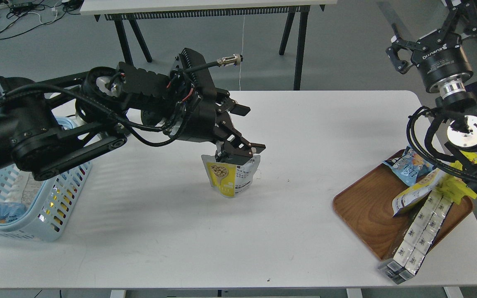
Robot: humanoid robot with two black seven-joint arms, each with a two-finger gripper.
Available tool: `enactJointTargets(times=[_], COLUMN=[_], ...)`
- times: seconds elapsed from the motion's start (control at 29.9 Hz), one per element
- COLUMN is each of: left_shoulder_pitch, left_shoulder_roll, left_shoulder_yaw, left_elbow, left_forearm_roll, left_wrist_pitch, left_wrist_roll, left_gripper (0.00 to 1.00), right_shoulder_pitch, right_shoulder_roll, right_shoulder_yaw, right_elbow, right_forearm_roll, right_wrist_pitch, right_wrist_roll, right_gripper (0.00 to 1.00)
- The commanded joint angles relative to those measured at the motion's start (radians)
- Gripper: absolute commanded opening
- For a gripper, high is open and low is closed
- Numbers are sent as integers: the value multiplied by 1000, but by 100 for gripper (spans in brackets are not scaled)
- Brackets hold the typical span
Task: Scan snack and place in basket
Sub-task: 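Reach the left gripper down and grasp the yellow snack packet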
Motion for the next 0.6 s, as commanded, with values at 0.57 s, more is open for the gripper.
enactJointTargets(times=[0.57], left_shoulder_pitch=[48], left_shoulder_roll=[-53], left_shoulder_yaw=[121], left_elbow=[124], left_forearm_roll=[57], left_wrist_pitch=[0], left_wrist_roll=[-42], left_gripper=[72], right_shoulder_pitch=[-19], right_shoulder_roll=[-2], right_shoulder_yaw=[33], right_elbow=[0], right_forearm_roll=[-1], right_wrist_pitch=[0], right_wrist_roll=[6], right_gripper=[99])
